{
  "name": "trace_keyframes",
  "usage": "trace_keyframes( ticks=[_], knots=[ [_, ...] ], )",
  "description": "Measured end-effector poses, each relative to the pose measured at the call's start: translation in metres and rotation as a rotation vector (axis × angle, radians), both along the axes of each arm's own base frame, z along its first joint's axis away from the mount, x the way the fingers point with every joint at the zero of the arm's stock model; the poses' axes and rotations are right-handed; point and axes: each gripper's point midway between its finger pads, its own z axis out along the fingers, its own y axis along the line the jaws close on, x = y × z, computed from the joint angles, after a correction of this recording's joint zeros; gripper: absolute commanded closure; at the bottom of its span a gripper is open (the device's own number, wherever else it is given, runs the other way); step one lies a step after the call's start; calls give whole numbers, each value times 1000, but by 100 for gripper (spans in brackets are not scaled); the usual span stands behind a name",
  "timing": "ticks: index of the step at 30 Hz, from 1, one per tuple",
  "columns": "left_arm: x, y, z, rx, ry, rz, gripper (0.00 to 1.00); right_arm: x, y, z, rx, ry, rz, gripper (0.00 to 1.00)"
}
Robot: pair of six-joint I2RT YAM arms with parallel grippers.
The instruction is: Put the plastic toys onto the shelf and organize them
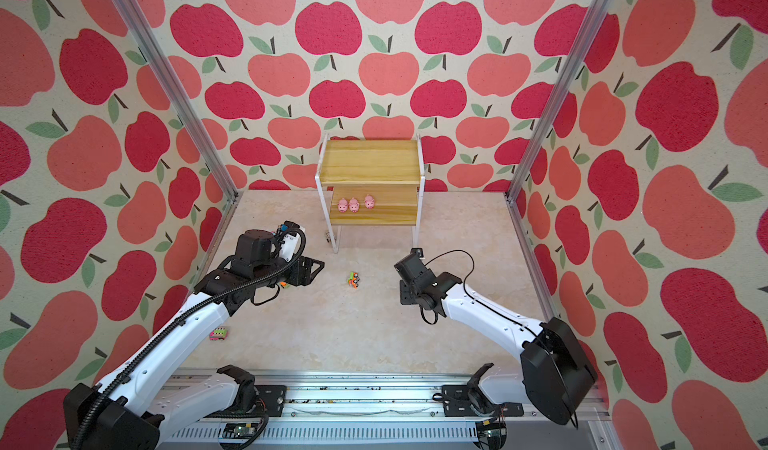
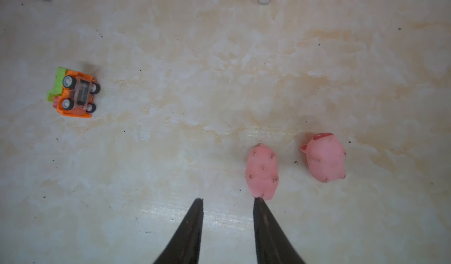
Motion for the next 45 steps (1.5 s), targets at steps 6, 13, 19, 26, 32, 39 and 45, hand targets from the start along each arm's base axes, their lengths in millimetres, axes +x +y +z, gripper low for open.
trace_keyframes(
  ticks=[6,13,19,26,32,39,45],
  knots=[
    [0,0,0,0,0,0,23,2,6,-24,-356,28,126,60],
    [1,1,0,0,0,4,23,3,0,-48,-690,70,227,59],
    [2,1,-2,2,6,5,23,3,-19,-50,-845,87,251,58],
    [3,3,-3,3,9,12,23,3,-22,-50,-887,91,268,58],
    [1,0,-2,-12,15,-8,23,1,-22,-60,-898,120,287,65],
    [-2,-9,3,-47,7,-49,23,1,-25,-65,-905,141,294,84],
    [-4,-11,4,-51,8,-59,23,2,-25,-64,-871,150,280,92]
  ],
)
